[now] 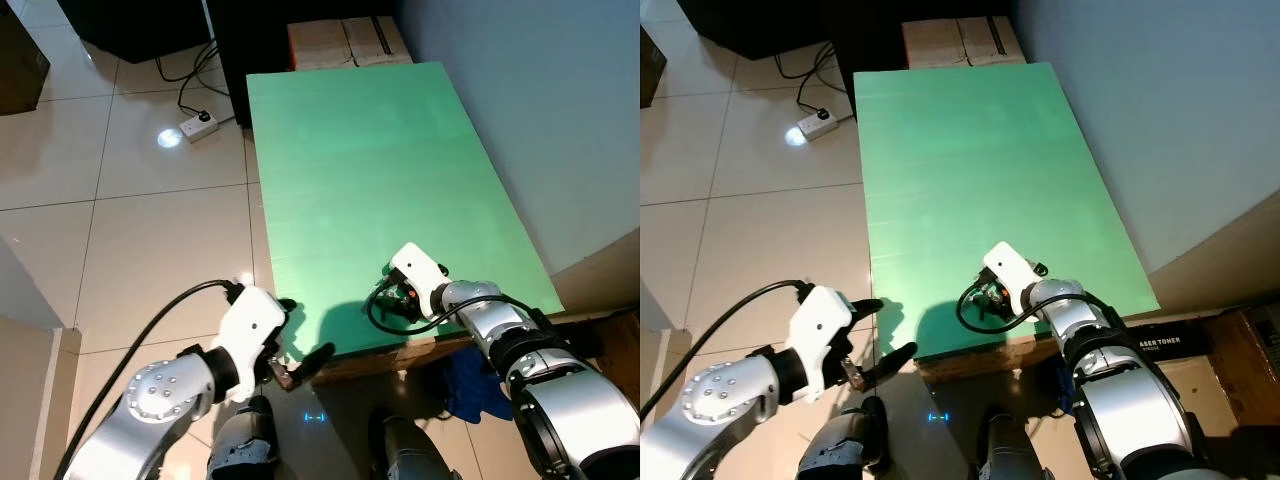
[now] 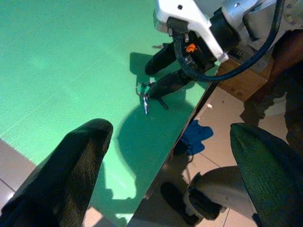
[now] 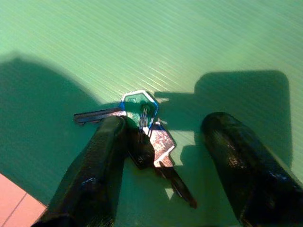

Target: Hang keys on a hook

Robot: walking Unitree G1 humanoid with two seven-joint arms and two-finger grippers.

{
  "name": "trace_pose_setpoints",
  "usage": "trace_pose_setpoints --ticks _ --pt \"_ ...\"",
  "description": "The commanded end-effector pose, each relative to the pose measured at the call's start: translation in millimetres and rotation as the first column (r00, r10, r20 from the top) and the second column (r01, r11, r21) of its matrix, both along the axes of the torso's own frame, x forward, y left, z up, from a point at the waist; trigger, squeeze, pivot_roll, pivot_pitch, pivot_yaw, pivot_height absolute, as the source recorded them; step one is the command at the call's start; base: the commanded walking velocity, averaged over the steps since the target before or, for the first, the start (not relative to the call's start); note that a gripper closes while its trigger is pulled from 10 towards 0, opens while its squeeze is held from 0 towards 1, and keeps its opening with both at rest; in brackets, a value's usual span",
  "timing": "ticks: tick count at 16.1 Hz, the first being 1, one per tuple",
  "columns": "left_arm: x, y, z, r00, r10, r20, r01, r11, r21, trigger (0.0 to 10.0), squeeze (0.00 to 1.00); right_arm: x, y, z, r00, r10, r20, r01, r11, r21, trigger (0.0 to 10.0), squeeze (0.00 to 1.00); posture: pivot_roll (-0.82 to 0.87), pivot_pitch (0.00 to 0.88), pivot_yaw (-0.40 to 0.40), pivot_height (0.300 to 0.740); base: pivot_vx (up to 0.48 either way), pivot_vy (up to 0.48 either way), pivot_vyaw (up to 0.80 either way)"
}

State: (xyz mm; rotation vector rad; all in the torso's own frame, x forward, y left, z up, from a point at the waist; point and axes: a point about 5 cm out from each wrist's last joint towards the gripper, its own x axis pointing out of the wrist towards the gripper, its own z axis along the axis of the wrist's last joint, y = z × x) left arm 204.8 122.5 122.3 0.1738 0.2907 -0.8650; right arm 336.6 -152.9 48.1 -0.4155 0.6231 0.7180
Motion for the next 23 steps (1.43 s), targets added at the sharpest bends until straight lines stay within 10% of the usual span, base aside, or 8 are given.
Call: trace_pose_setpoints --ticks 1,5,6,11,13,18,20,23 --pt "-0.4 -3.5 5 1.000 -0.009 0.005 0.009 1.000 0.008 10.0 0.00 -3.1 -6.4 -4 0.999 0.004 -0.039 -0.004 1.000 -0.018 10.0 0.00 0.06 0.291 -0.001 0.740 0.000 0.000 0.00" --pt "6.3 -5.7 14 1.000 -0.013 0.022 0.012 1.000 0.003 10.0 0.00 1.4 -8.5 3 0.999 -0.010 -0.035 0.010 1.000 0.008 10.0 0.00 0.05 0.286 0.001 0.740 0.000 0.000 0.00" --pt "10.8 -7.0 16 1.000 -0.012 0.025 0.012 1.000 0.002 10.0 0.00 5.2 -9.7 8 1.000 -0.026 -0.017 0.026 0.999 0.022 10.0 1.00 0.05 0.290 0.001 0.740 0.000 0.000 0.00" --pt "18.6 12.0 10 1.000 -0.003 0.006 0.002 1.000 0.014 10.0 0.00 3.1 -8.2 8 0.999 0.013 -0.048 -0.011 0.999 0.036 10.0 1.00 0.05 0.281 0.000 0.740 0.000 0.000 0.00" --pt "18.9 19.9 3 1.000 -0.006 -0.012 0.006 1.000 0.019 10.0 0.00 -0.1 -7.0 4 0.997 0.032 -0.075 -0.029 0.999 0.031 10.0 0.00 0.06 0.280 -0.001 0.740 0.000 0.000 0.00" --pt "16.5 25.7 -2 1.000 -0.011 -0.010 0.011 1.000 0.018 10.0 0.00 1.5 -8.2 4 0.998 0.023 -0.065 -0.024 1.000 -0.008 9.8 0.00 0.06 0.273 -0.001 0.740 0.000 0.000 0.00" --pt "15.5 22.5 3 1.000 -0.018 0.000 0.018 1.000 0.013 10.0 0.00 2.6 -10.2 6 0.998 0.007 -0.061 -0.007 1.000 -0.013 1.3 0.00 0.06 0.270 0.000 0.740 0.000 0.000 0.00" --pt "13.5 18.6 11 1.000 -0.026 0.014 0.026 1.000 0.008 10.0 0.00 1.5 -11.6 4 0.998 0.001 -0.069 -0.003 1.000 -0.018 0.0 0.00 0.06 0.268 -0.001 0.740 0.000 0.000 0.00"
